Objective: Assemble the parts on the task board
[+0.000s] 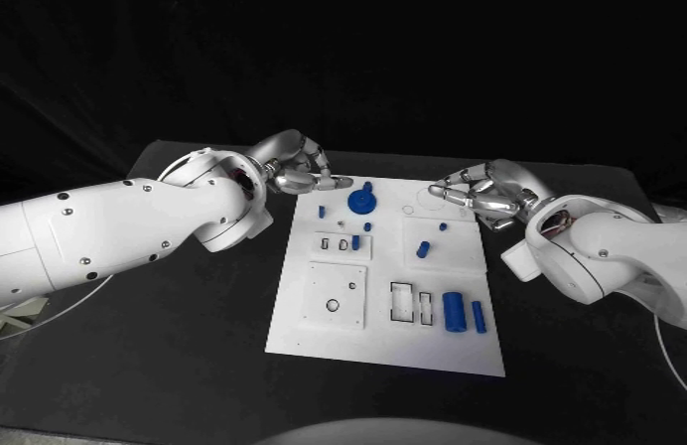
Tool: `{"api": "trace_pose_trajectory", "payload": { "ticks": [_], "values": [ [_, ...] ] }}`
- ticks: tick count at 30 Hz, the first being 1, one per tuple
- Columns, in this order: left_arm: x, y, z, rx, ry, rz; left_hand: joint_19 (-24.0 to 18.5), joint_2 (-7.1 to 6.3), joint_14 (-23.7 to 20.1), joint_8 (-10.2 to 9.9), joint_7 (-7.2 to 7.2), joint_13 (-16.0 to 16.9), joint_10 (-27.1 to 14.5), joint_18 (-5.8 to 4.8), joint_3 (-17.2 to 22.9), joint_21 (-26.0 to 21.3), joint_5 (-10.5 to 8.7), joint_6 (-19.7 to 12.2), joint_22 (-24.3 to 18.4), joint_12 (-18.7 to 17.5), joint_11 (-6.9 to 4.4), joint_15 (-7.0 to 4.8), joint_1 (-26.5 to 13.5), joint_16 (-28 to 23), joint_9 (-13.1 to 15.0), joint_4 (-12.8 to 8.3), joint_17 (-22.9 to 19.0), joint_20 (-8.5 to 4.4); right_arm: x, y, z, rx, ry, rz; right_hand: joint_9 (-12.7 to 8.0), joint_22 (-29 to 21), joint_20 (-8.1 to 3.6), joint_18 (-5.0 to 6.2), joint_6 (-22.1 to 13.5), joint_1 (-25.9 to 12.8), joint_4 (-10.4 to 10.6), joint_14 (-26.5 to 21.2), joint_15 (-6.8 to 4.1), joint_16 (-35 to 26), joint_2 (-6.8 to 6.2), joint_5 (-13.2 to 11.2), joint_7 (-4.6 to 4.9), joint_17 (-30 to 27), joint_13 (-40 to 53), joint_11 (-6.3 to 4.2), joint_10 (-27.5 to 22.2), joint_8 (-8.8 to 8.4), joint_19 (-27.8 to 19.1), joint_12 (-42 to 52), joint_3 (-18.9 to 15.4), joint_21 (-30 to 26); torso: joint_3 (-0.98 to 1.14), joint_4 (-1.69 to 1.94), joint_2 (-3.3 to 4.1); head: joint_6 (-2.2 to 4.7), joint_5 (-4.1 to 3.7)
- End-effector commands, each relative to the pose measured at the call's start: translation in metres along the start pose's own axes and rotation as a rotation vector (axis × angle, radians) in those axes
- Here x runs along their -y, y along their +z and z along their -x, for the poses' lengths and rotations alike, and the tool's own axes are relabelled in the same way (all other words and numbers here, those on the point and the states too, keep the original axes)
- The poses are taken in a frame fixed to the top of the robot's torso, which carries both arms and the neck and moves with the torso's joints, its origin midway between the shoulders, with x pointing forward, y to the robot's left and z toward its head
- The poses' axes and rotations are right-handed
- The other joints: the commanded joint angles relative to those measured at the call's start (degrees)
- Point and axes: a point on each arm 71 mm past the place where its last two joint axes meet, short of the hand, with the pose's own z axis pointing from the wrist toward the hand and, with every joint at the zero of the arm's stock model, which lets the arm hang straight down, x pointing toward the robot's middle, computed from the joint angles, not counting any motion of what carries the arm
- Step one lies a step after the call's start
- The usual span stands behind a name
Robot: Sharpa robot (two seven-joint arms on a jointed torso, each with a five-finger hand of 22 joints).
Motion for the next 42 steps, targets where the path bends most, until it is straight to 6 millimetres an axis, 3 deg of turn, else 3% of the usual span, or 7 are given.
{"api": "trace_pose_trajectory", "payload": {
  "ticks": [1,12,16,22,32,37,42],
  "values": [
    [-0.001,0.001,-0.019,-0.208,0.119,0.154,6.1,-0.44,5.9,-0.7,-0.22,15.1,6.0,-0.86,-0.6,0.1,0.33,0.6,15.1,0.1,-0.45,-0.58,-1.1,0.1,0.1,0.1,15.1,-0.63,0.004,-0.003,0.001,-0.032,0.067,-0.019,0.1,15.1,0.42,-0.38,0.2,-0.1,0.2,5.9,0.47,0.2,0.79,0.3,0.48,15.1,15.1,0.53,6.0,0.46,6.0,0.2,-0.4,0.3,0.06,-0.21,0.11,0.14,0.12],
    [0.013,0.011,-0.042,-0.370,0.165,0.227,6.1,0.42,5.9,-4.4,-0.52,15.1,6.0,-0.86,0.0,0.1,0.14,2.4,15.1,0.1,-0.84,-1.13,-3.6,0.1,-0.6,0.0,15.1,-1.18,0.018,-0.007,0.011,-0.017,0.065,-0.063,0.2,15.1,0.70,-0.38,0.2,-0.1,0.5,5.9,0.68,0.2,1.32,1.5,0.67,15.1,15.1,0.74,6.0,0.86,6.0,0.2,-0.9,0.3,-0.11,-1.01,0.01,0.39,-0.23],
    [0.014,0.013,-0.045,-0.397,0.181,0.244,6.1,0.78,5.9,-5.2,-0.55,15.1,6.0,-0.86,0.2,0.1,0.37,2.9,15.1,0.1,-0.86,-1.16,-3.9,0.1,-0.7,0.0,15.1,-1.24,0.022,-0.006,0.012,-0.023,0.061,-0.082,0.2,15.1,0.75,-0.38,0.0,-0.1,0.5,5.9,0.71,0.2,1.31,1.6,0.70,15.1,15.1,0.77,6.0,0.84,6.0,0.2,-1.1,0.3,-0.02,-0.95,-0.03,0.29,-0.51],
    [0.016,0.017,-0.051,-0.429,0.211,0.290,6.1,1.99,5.9,-7.7,-0.66,15.1,6.0,-0.86,1.2,0.1,4.92,4.2,15.1,0.1,-0.98,-1.28,-4.0,0.1,-0.8,-0.1,15.1,-1.38,0.028,-0.006,0.012,-0.044,0.052,-0.114,0.1,15.1,0.79,-0.38,-0.2,-0.1,0.5,5.9,0.75,0.2,1.32,1.8,0.74,15.1,15.1,0.80,6.0,0.79,6.0,0.2,-1.2,0.3,-0.06,-0.84,-0.01,0.36,-0.72],
    [0.021,0.024,-0.057,-0.443,0.233,0.332,6.1,2.37,5.9,-9.5,-0.42,15.1,6.0,-0.86,1.2,0.1,5.25,4.4,15.1,0.1,-0.82,-1.20,-5.2,0.1,-1.0,-0.1,15.1,-1.35,0.031,-0.006,0.008,-0.076,0.014,-0.131,0.1,15.1,0.82,-0.38,-0.4,-0.1,0.5,5.9,0.77,0.2,1.41,1.9,0.76,15.1,15.1,0.83,6.0,0.76,6.0,0.2,-1.3,0.3,-0.02,-1.09,-0.20,0.40,-0.77],
    [0.022,0.028,-0.059,-0.455,0.248,0.350,6.1,1.64,5.9,-10.5,-0.31,15.1,6.0,-0.86,0.7,0.1,6.01,4.8,15.1,0.1,-0.70,-1.09,-6.7,0.1,-1.0,0.0,15.1,-1.29,0.033,-0.005,0.008,-0.082,0.008,-0.140,0.1,15.1,0.84,-0.38,-0.5,0.0,0.5,5.9,0.79,0.2,1.46,2.0,0.78,15.1,15.1,0.84,6.0,0.74,6.0,0.2,-1.3,0.3,0.08,-1.10,-0.23,0.52,-0.71],
    [0.021,0.031,-0.060,-0.463,0.260,0.371,6.1,1.06,5.9,-11.0,-0.25,15.1,6.0,-0.86,0.4,0.1,6.32,5.1,15.1,0.1,-0.64,-1.04,-7.5,0.1,-0.8,0.0,15.1,-1.25,0.035,-0.005,0.007,-0.089,0.005,-0.147,0.1,15.1,0.85,-0.38,-0.5,0.0,0.5,5.9,0.80,0.2,1.49,2.0,0.79,15.1,15.1,0.85,6.0,0.73,6.0,0.2,-1.3,0.3,-0.02,-1.12,-0.15,0.63,-0.84]
  ]
}}
